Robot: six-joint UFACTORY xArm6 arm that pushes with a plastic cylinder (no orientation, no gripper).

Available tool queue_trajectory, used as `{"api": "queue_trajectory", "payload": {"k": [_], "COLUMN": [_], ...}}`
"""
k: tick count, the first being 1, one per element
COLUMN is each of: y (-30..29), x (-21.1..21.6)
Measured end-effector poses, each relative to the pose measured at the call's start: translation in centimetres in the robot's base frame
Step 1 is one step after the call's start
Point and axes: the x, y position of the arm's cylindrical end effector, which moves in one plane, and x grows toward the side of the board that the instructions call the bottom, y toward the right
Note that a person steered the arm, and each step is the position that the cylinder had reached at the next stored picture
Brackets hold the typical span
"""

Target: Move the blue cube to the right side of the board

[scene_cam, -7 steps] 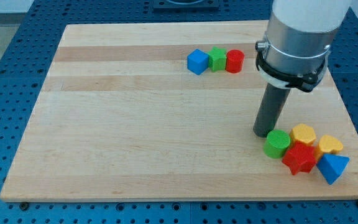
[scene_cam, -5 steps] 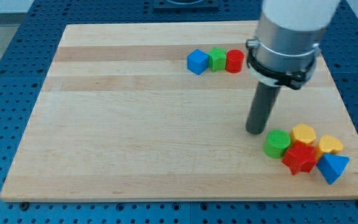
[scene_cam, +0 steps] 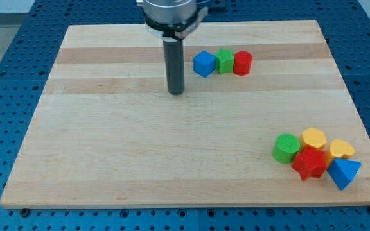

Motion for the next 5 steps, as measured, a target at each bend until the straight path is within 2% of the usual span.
{"api": "queue_trajectory", "payload": {"k": [2, 3, 5], "y": [-0.3, 0.5, 5.8], "x": [-6.1, -6.7, -6.7]}}
